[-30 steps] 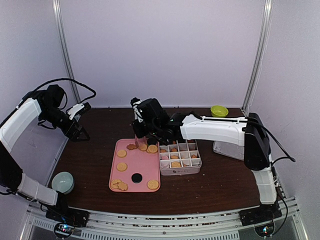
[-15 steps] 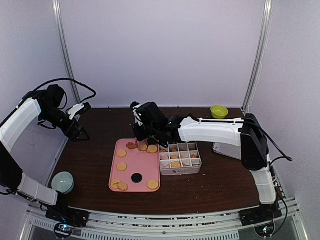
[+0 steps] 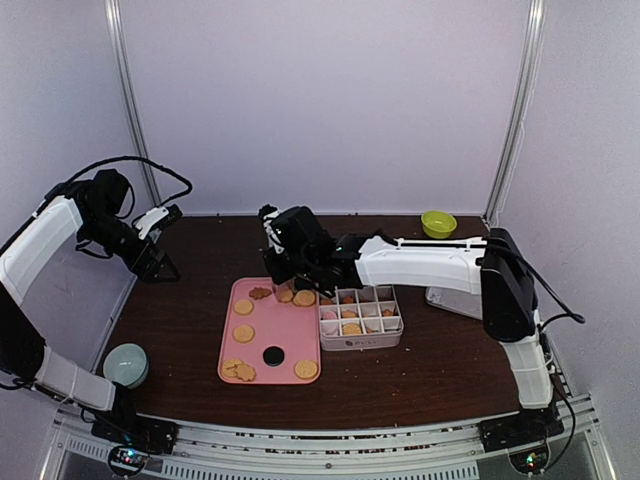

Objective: Pack the cookies
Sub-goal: Pick up the fake cookies from the plate, then place the fake cookies in the empty pocket of the box.

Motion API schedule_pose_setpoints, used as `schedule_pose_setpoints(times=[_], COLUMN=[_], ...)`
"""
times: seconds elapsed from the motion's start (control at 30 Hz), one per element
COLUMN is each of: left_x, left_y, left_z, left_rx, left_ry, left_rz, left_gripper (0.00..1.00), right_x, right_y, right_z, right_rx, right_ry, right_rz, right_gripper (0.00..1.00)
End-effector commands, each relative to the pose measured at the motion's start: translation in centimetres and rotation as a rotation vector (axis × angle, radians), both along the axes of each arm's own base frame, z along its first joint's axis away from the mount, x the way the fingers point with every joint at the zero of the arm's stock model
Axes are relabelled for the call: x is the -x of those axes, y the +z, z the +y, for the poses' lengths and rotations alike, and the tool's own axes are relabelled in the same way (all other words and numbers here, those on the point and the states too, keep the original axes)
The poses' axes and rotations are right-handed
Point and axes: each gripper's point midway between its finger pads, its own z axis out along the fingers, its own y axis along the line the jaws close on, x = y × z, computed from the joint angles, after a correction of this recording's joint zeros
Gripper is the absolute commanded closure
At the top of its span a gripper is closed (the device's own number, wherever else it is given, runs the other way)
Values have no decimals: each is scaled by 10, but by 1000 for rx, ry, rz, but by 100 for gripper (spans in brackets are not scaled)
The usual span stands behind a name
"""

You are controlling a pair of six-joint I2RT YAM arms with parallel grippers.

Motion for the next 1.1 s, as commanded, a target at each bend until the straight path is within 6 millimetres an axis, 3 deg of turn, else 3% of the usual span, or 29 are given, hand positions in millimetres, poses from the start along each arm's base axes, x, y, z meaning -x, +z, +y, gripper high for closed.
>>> schedule_pose_setpoints(times=[0.0,0.23,0.4,0.53,0.6,0.73,0.87,1.07], left_x=[-3,-3,-2,-2,-2,-1,-2,-2], left_y=[9,10,10,7,6,7,7,6], left_z=[-2,-1,-1,-1,-1,-3,-3,-4], left_rx=[20,19,18,17,19,26,27,33], left_ry=[-13,-13,-17,-20,-20,-24,-23,-25], left_rz=[-35,-37,-37,-29,-28,-28,-26,-22], left_gripper=[2,2,2,2,2,2,2,2], right_x=[8,26,47,66,78,100,113,118], right_y=[47,110,125,115,99,86,71,57], right_z=[-7,-35,-82,-135,-164,-210,-241,-259], right_rx=[-63,-180,-212,-192,-164,-157,-146,-123], right_ry=[5,8,-38,-106,-143,-194,-239,-282], right_rz=[-46,-91,-103,-94,-74,-46,-22,-16], right_gripper=[75,75,75,75,74,74,74,74])
